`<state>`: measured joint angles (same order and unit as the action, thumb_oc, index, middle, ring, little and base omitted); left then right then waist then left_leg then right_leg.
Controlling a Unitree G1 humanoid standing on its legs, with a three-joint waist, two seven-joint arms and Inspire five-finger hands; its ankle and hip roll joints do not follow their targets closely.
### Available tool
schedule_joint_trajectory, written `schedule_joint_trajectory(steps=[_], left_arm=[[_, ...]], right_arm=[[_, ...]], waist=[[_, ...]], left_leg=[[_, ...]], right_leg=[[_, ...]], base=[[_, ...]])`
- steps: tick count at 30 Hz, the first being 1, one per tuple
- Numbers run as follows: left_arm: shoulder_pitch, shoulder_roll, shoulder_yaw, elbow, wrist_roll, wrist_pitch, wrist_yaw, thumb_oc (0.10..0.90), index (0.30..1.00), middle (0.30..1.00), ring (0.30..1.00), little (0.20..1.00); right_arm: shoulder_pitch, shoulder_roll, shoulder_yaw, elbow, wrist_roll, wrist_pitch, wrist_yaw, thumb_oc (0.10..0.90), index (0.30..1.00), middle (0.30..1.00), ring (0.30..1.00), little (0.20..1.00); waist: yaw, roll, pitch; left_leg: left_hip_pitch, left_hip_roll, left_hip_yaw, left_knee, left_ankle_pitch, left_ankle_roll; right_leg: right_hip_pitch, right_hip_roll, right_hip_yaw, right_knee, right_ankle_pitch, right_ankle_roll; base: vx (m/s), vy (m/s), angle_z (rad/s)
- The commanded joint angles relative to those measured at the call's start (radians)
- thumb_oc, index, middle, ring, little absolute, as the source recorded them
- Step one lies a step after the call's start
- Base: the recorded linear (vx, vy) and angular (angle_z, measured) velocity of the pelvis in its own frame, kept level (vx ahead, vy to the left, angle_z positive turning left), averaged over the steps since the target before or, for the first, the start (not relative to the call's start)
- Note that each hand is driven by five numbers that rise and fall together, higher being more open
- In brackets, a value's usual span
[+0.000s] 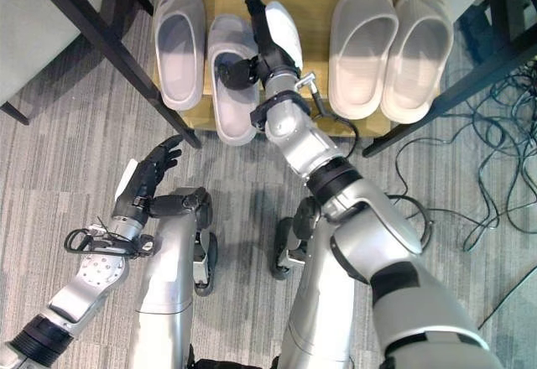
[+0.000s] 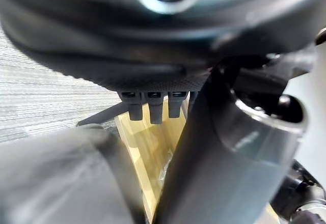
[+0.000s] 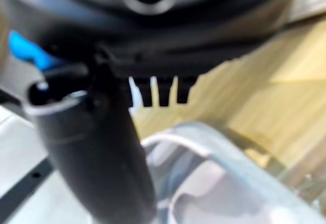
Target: Arrange the slippers neatly on the shoe rack.
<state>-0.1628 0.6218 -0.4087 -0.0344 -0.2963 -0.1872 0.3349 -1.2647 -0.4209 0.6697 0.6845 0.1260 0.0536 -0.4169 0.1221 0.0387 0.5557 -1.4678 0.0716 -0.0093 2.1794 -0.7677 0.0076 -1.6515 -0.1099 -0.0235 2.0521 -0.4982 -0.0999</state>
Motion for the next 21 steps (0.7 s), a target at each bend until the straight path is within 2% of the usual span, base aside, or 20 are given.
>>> schedule_joint_trajectory(steps=[1,15,21], left_arm=[[0.04,0.008,-0.002,-0.082,0.016,-0.033,-0.004,0.8,0.9,0.9,0.9,0.9],[0.061,-0.012,0.037,-0.082,0.028,-0.027,-0.003,0.8,0.9,0.9,0.9,0.9],[0.084,-0.014,0.061,-0.089,0.039,-0.027,-0.012,0.8,0.9,0.9,0.9,0.9]], right_arm=[[-0.105,-0.009,0.003,-0.18,-0.031,-0.109,-0.019,0.8,0.9,0.9,0.9,0.9],[0.02,-0.105,-0.059,-0.378,-0.172,-0.073,0.007,0.8,0.9,0.9,0.9,0.9],[0.119,-0.17,-0.098,-0.515,-0.171,-0.097,0.051,0.8,0.9,0.9,0.9,0.9]], waist=[[0.035,-0.017,-0.036],[0.017,-0.031,-0.036],[0.008,-0.035,-0.036]], left_leg=[[-0.102,-0.035,-0.003,0.028,0.011,0.049],[-0.102,-0.035,-0.005,0.038,0.008,0.052],[-0.102,-0.035,-0.003,0.041,0.009,0.053]], right_leg=[[0.081,-0.04,0.046,0.223,-0.187,-0.063],[0.081,-0.038,0.046,0.22,-0.19,-0.061],[0.081,-0.038,0.047,0.219,-0.191,-0.056]], base=[[0.0,0.0,0.0],[0.0,0.0,0.0],[0.0,0.0,0.0]])
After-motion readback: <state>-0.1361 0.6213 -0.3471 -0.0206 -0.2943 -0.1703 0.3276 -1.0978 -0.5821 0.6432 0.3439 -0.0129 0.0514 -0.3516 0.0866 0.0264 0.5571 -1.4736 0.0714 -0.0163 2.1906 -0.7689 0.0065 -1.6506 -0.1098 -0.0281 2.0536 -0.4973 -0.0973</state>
